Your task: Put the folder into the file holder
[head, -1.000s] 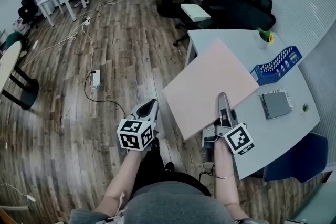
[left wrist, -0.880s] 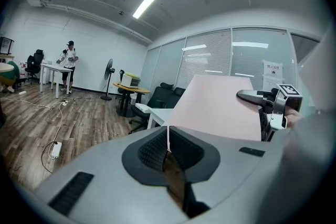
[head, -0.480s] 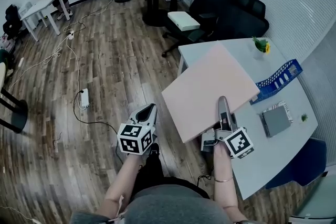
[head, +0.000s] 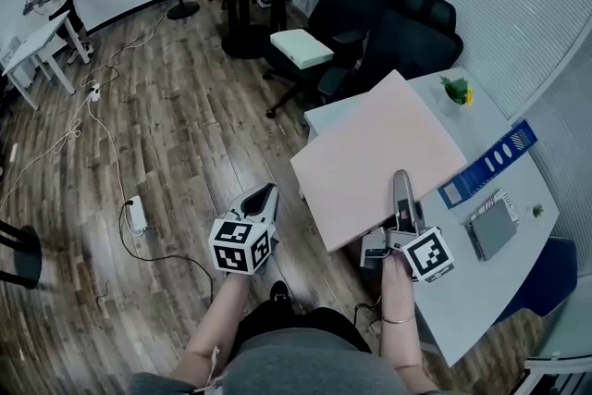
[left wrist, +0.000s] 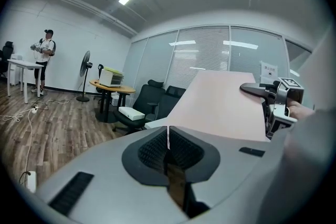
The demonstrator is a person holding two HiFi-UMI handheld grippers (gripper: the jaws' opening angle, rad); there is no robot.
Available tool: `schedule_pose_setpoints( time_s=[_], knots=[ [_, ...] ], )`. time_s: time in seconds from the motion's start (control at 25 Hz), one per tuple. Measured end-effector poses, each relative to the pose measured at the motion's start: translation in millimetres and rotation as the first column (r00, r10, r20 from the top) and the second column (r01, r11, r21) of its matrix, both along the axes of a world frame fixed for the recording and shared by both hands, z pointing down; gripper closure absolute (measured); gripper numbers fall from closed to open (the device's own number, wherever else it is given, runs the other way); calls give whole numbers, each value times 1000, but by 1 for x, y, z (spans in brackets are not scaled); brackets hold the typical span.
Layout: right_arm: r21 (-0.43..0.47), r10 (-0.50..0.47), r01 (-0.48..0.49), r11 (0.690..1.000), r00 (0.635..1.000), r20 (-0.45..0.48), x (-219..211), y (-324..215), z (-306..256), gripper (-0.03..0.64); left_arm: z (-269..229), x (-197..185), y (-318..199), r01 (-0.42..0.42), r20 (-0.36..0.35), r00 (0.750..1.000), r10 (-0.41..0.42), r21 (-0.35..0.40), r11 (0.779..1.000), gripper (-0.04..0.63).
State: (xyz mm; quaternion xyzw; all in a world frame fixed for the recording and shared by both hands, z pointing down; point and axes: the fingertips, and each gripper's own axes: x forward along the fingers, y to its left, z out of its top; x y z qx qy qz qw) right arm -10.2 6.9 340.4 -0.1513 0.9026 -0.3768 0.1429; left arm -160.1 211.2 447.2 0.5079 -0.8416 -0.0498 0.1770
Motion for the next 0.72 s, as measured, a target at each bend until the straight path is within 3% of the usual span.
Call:
schedule_pose_setpoints(
  time_s=[0.28, 0.72],
  knots=[
    [7, 92, -92, 996, 996, 5, -11, -32, -6, 453, 8, -30, -46, -87, -24, 996, 87, -4, 996, 566],
    [40, 234, -237, 971, 970, 59, 8, -107, -29, 453, 11, -40, -152, -227, -20, 974, 227, -5, 974, 566]
  ],
)
